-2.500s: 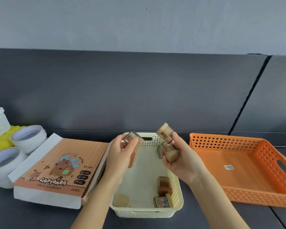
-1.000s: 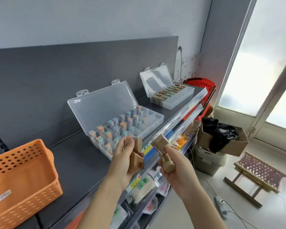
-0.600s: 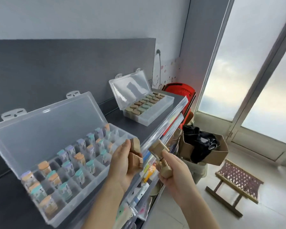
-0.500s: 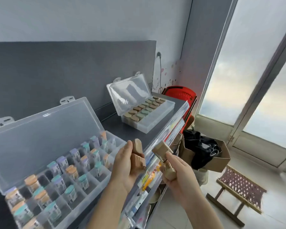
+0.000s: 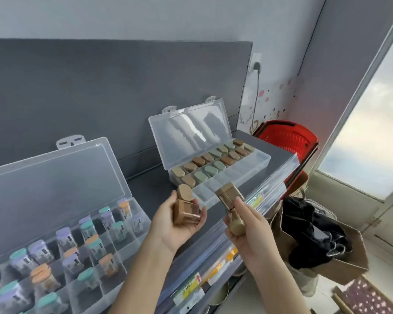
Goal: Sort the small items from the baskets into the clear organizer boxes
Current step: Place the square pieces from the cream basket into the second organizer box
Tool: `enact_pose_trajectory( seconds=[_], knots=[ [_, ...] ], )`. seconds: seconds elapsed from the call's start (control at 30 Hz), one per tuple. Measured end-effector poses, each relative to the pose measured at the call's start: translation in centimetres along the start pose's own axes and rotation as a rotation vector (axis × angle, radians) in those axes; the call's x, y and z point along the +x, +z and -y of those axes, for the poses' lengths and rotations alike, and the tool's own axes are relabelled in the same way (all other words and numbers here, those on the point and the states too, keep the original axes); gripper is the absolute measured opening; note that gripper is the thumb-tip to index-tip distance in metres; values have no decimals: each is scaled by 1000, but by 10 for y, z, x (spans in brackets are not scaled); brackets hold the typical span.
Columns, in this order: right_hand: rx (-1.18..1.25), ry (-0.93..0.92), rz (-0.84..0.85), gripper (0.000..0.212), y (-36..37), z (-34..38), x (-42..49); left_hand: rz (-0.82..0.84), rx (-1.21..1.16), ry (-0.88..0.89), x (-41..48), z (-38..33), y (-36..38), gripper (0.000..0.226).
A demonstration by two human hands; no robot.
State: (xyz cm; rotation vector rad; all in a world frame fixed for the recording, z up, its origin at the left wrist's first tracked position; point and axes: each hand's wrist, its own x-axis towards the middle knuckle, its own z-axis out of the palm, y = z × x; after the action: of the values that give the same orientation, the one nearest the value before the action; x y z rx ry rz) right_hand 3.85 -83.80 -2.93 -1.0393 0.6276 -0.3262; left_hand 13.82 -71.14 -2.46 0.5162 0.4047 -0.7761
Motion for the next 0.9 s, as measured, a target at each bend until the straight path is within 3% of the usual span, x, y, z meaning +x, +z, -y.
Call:
enact_pose_trajectory(
  seconds=[0.17, 0.43, 0.73, 0.9],
  knots=[
    [-99, 38, 161, 16, -15, 31, 55, -47, -117, 95, 27, 12, 21, 42],
    [-160, 111, 354, 19, -29, 61, 117, -232, 198, 401, 42, 31, 46, 39],
    [-223, 124, 421, 23, -20, 66, 145, -310, 374, 561, 59, 24, 49, 30],
    [-220, 122, 428, 19, -13, 72, 155, -262, 361, 550, 62, 16, 49, 18]
  ],
)
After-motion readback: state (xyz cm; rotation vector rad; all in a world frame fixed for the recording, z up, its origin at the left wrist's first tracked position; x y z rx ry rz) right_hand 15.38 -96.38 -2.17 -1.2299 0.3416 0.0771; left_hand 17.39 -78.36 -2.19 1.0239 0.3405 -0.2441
